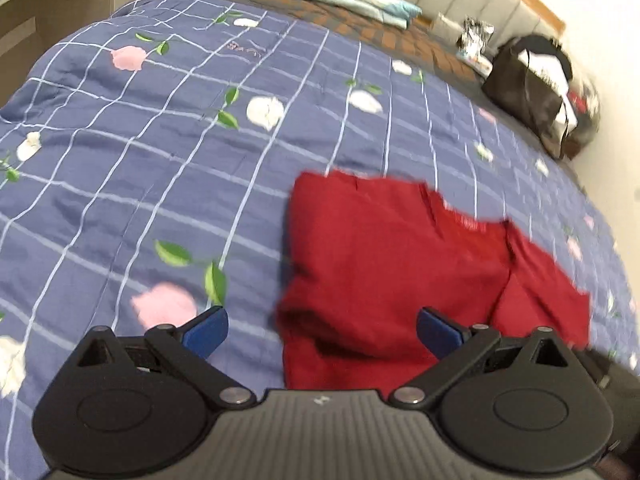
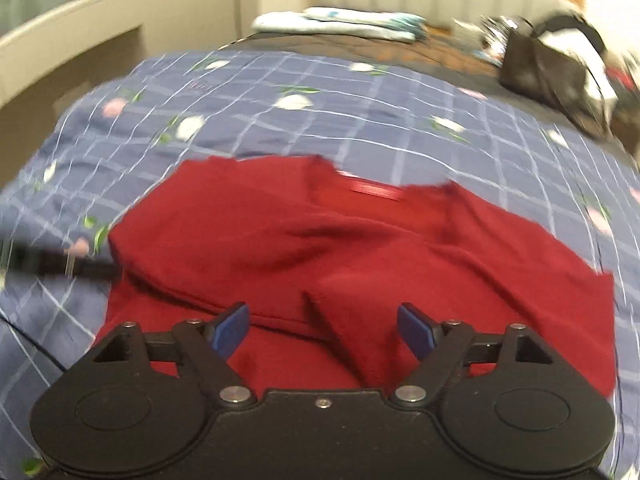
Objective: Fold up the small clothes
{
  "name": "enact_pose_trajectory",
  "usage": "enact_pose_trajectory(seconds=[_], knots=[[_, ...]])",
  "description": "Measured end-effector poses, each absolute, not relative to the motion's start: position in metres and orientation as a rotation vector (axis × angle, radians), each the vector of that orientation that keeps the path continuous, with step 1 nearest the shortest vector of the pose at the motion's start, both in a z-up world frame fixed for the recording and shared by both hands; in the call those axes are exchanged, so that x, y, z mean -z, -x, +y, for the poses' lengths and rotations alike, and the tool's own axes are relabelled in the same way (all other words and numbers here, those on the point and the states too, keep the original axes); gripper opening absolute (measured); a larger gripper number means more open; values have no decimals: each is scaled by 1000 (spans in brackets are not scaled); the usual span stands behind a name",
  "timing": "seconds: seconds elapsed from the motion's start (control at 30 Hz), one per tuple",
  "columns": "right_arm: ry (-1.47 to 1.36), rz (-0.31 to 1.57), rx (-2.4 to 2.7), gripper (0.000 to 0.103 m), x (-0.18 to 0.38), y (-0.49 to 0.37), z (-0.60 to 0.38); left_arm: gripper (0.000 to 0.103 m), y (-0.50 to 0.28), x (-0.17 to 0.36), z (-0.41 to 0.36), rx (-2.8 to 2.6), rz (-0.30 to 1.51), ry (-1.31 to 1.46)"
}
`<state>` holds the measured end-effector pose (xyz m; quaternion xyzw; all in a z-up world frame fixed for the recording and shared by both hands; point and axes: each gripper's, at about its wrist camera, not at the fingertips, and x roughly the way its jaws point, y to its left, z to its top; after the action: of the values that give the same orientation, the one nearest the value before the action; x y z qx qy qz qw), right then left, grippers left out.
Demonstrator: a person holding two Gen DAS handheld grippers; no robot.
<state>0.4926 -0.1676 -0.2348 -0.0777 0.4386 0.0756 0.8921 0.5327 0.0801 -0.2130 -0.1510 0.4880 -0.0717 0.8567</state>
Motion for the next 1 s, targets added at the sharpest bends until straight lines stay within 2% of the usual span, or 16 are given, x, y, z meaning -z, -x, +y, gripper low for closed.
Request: enact_pose_trajectory(seconds=[0.07,0.17,0.2,0.27,0.3,0.33,0.37,0.4,0.43,0.47,0.7,0.87,0.9,0.97,1.0], knots=[[198,916,-116,68,245,-498,-163,102,-544,217,82,161,1013,330],[217,932,-46,57,260,-500,-165,94,-557,225,81,147,1022,324],[221,932,-34,54,263,-499,-165,86,-562,232,81,147,1042,334],[227,922,-27,44,266,-494,-168,58,-565,241,82,166,1083,389],[220,913,-26,40,265,-494,-171,34,-567,245,85,172,1099,416],[191,901,-27,28,262,-494,-177,25,-567,247,89,166,1107,443],[157,885,-22,13,257,-493,-183,23,-565,250,93,161,1097,461],[120,861,-12,13,251,-493,-192,14,-562,249,97,161,1079,480],[101,844,-4,11,245,-493,-198,11,-559,248,99,162,1063,494],[86,828,5,0,240,-494,-205,9,-556,247,101,160,1038,499],[-53,813,58,0,216,-512,-263,8,-530,215,93,103,853,398],[-85,871,105,0,225,-523,-296,9,-540,237,93,48,960,407],[-89,890,118,0,230,-524,-301,11,-542,241,95,43,984,415],[-114,929,152,0,242,-525,-313,21,-544,242,98,45,987,423],[-129,944,165,0,246,-524,-318,38,-545,240,99,54,975,428]])
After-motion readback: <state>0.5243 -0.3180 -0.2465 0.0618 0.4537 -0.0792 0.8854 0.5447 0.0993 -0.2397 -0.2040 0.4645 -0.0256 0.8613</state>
